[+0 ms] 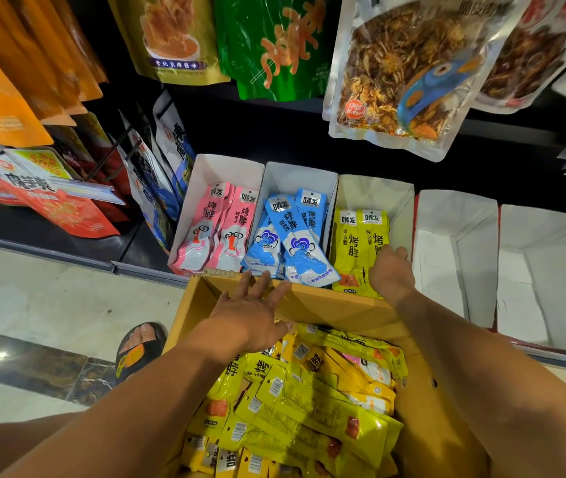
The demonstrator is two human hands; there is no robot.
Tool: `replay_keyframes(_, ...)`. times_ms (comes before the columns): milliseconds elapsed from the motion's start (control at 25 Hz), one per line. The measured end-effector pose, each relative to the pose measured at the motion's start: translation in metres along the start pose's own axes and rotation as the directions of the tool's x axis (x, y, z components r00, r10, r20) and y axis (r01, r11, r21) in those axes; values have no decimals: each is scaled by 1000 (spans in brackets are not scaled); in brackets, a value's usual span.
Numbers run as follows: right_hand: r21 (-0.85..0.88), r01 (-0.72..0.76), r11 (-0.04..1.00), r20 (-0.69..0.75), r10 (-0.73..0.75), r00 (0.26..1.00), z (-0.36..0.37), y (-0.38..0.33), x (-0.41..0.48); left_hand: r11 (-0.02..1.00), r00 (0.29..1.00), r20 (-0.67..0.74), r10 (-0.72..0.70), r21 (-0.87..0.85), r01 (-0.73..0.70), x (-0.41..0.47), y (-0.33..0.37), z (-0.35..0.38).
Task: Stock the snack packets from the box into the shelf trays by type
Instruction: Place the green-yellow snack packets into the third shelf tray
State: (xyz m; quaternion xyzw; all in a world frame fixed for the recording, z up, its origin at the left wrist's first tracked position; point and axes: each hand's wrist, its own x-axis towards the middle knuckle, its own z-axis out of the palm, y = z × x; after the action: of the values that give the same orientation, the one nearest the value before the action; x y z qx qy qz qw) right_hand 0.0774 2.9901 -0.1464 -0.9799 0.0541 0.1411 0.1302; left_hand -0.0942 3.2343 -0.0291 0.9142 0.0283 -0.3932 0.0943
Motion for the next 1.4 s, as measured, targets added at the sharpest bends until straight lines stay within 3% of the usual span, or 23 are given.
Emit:
replay_keyframes(80, -77, 132, 988, 4, -133, 991, 1, 2, 1, 1000, 1000, 2, -4, 0, 4, 0, 0, 0)
replay_keyframes(240, -125, 293, 948, 233, -259, 937, 10, 5, 12, 1000, 1000, 9, -6, 5, 6, 0, 1, -1)
replay_keyframes(360, -119, 298, 947, 306, -251, 919, 14, 5, 16, 1000, 1000, 8, -7, 11, 6, 0, 1, -1)
replay_keyframes(880, -253, 287, 924, 385, -176, 906, 17, 3, 18, 1000, 1000, 6, 1, 16, -2, 1, -1, 1)
replay_keyframes(1080, -149, 295, 944, 302, -241, 923, -1, 3, 13, 999, 1000, -24, 19, 33, -18, 0, -4, 0)
replay_keyframes(1400, -26, 396, 918, 42, -395, 918, -59, -13, -42, 994, 973, -225, 61, 98, -40, -14, -39, 16)
